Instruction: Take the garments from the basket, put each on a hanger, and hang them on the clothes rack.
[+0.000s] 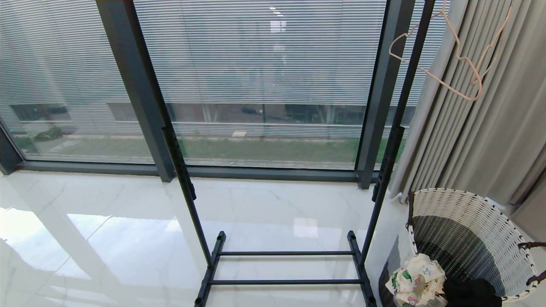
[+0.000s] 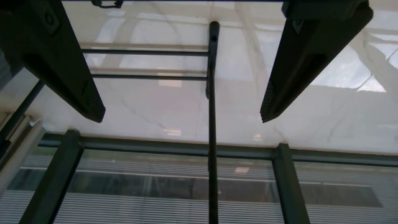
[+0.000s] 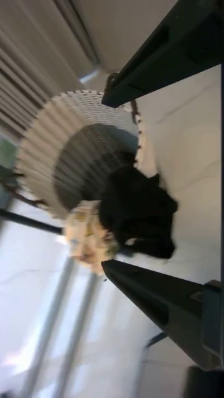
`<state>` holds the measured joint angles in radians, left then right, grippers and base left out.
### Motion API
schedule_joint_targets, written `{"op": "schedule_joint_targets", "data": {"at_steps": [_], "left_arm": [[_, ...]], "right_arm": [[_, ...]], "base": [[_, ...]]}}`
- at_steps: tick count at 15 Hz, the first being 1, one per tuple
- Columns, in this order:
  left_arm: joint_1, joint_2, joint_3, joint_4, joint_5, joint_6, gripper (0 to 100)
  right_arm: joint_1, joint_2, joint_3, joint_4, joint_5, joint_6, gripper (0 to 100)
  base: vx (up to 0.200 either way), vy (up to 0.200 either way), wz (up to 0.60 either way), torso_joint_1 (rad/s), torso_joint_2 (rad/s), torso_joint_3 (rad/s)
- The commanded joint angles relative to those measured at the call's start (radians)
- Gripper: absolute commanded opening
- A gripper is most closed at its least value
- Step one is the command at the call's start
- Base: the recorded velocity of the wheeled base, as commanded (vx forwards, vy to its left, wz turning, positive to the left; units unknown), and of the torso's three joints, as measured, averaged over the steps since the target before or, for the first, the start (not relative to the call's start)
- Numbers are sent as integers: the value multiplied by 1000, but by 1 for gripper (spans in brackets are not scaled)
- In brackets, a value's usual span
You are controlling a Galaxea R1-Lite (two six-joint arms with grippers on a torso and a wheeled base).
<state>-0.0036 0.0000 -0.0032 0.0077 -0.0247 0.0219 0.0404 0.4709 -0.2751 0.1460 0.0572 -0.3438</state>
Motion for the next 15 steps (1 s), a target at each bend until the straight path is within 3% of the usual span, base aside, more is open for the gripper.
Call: {"op": "schedule_joint_targets", "data": {"at_steps": [1,6,12,15], "left_arm": [[1,0,0,0,0,0,100],[1,0,0,0,0,3,100],[1,0,0,0,0,3,100],[-1,0,0,0,0,0,100]], "right_arm": [[-2,505,-75,-9,-28,-219,100],[-4,902,-75,-123,-34,-405,100],[-7,1137,-72,-281,-91,-422,100],[-34,1212,-70,-376,-160,-422,100]], "base": [[0,0,0,0,0,0],[0,0,0,0,0,0],[0,0,0,0,0,0],[0,0,0,0,0,0]]}}
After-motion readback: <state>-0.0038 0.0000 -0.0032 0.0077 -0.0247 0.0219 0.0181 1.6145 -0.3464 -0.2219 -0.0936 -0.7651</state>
